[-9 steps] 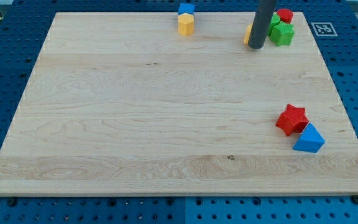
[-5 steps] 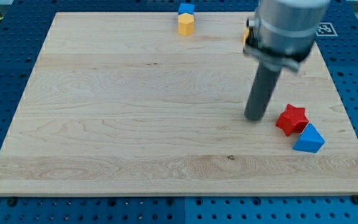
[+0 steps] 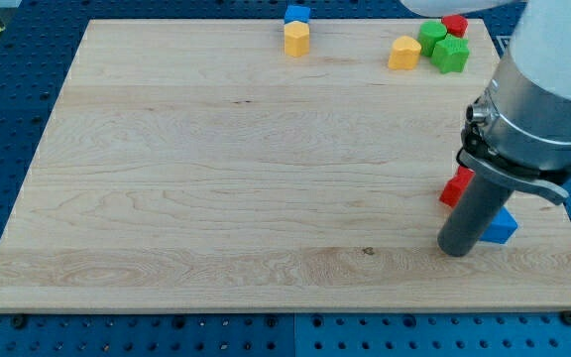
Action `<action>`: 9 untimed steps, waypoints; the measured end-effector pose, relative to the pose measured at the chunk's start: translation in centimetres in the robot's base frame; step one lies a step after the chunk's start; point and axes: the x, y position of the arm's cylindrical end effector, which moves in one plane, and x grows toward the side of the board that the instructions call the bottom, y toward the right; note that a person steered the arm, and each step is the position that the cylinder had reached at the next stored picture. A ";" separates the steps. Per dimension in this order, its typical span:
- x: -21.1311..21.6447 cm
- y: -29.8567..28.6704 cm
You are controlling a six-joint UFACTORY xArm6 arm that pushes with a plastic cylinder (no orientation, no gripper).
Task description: Move red star below red star
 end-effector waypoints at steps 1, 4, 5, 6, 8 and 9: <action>-2.0 0.1; -3.8 3.4; -4.1 3.9; -5.6 3.9; -7.3 7.1; -8.5 7.9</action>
